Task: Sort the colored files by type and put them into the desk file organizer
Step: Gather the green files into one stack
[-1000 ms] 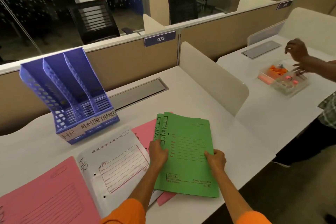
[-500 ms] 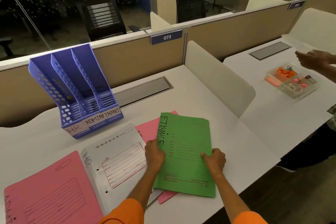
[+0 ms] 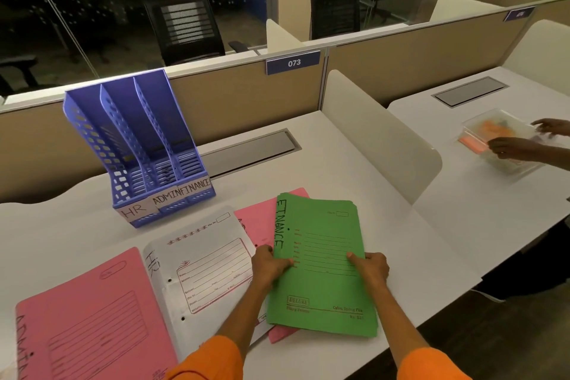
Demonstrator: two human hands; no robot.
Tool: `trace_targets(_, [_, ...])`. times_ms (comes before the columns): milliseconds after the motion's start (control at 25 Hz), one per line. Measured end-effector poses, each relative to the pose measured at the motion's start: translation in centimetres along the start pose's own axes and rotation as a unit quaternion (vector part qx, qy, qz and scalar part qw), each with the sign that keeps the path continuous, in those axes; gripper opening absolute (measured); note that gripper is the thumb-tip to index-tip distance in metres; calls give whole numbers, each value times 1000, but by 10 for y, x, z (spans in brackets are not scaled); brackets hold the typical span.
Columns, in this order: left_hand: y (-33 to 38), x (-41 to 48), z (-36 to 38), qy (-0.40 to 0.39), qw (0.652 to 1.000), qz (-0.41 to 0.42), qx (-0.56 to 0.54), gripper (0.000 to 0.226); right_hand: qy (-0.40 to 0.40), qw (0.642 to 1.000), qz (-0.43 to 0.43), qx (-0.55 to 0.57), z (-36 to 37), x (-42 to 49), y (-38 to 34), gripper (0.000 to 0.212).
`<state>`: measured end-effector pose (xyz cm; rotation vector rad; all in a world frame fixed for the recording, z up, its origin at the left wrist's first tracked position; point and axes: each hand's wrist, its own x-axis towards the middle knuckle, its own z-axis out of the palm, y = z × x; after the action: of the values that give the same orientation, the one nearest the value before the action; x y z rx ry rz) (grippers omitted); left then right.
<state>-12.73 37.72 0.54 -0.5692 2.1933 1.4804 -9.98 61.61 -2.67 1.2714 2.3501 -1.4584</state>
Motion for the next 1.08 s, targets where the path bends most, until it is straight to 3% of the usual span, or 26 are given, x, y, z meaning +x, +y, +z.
trace_targets(240, [-4, -21, 26, -44, 998, -1, -50, 34, 1, 1000, 10, -28, -28, 22, 2, 44])
trace_targets(440, [-8, -38, 59, -67, 995, -17, -75, 36, -21, 998, -12, -58, -56, 36, -4, 33])
trace_targets(800, [-3, -58, 87, -32, 997, -7, -64, 40, -68, 990, -63, -103, -71, 63, -5, 41])
trace_targets(1080, [-1, -52, 85, -22, 998, 13, -56, 31, -77, 986, -99, -108, -61, 73, -10, 48])
